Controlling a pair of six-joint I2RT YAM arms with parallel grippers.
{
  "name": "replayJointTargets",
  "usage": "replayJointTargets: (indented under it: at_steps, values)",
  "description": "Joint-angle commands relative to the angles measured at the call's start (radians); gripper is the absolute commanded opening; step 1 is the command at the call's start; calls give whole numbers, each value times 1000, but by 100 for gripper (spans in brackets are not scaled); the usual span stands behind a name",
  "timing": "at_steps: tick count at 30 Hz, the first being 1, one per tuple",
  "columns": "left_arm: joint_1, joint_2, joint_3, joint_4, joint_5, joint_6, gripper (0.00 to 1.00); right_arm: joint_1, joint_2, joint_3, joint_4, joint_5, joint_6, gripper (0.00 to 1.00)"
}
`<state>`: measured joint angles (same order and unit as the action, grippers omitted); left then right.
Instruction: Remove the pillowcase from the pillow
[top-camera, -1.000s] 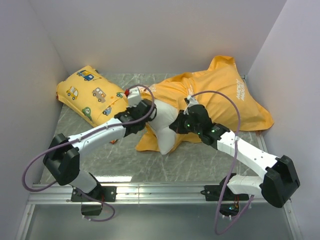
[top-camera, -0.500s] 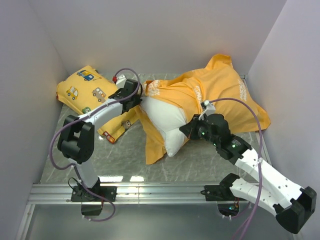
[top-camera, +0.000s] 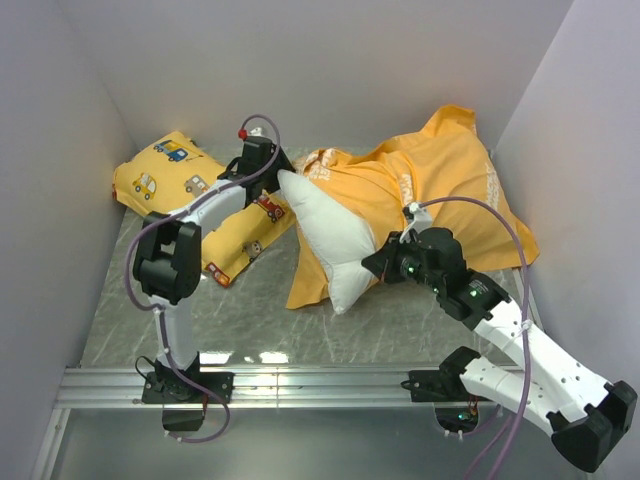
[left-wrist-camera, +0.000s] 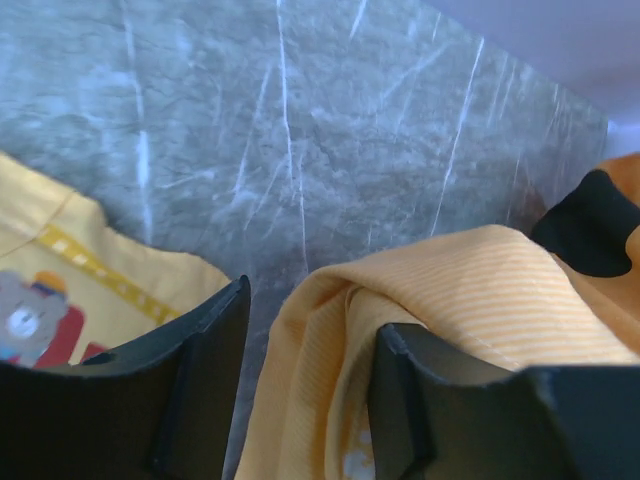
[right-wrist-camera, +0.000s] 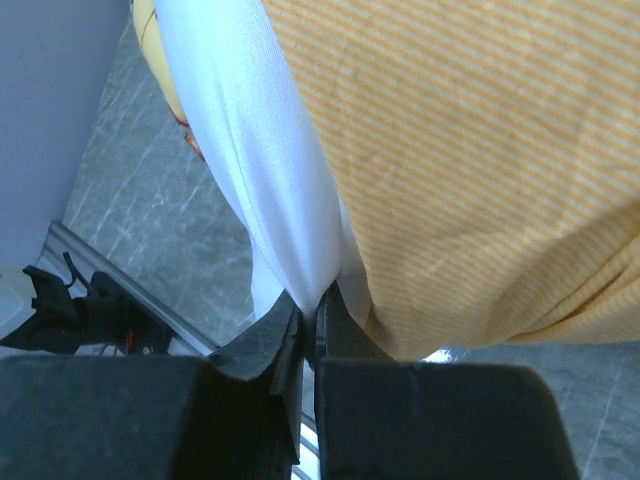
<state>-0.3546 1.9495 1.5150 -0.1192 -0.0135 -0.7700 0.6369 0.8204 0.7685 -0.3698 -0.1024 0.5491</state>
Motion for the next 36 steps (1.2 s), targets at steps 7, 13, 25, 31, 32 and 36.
replayJointTargets:
  at_steps: [7, 13, 25, 31, 32, 36]
  values:
    - [43, 58, 142, 31, 17, 21, 51, 10, 75, 37, 12, -89, -32, 0]
    - [51, 107, 325, -150, 4, 67, 79, 12, 175, 15, 116, -141, -9, 0]
    - [115, 12, 470, -261, -26, 98, 99, 6, 309, 74, 267, -250, 98, 0]
    - [115, -102, 389, -238, 4, 100, 99, -6, 398, 144, 318, -301, 130, 0]
    - [115, -118, 342, -226, 18, 103, 99, -8, 410, 165, 316, -310, 132, 0]
    - [114, -155, 303, -249, 52, 104, 99, -13, 451, 202, 325, -335, 135, 0]
